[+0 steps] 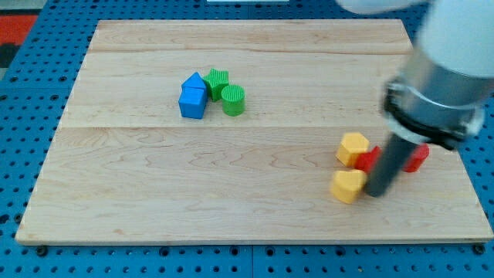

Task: Place yellow hexagon parallel to the green circle

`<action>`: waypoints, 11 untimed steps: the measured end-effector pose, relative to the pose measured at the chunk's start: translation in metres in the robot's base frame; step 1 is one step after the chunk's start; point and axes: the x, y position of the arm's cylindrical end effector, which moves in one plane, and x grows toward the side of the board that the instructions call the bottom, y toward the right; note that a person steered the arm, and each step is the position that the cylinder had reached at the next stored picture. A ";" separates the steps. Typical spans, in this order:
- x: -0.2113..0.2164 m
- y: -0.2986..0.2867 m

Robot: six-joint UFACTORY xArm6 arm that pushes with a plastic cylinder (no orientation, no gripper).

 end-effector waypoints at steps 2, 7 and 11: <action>0.001 -0.007; -0.038 0.003; -0.127 -0.017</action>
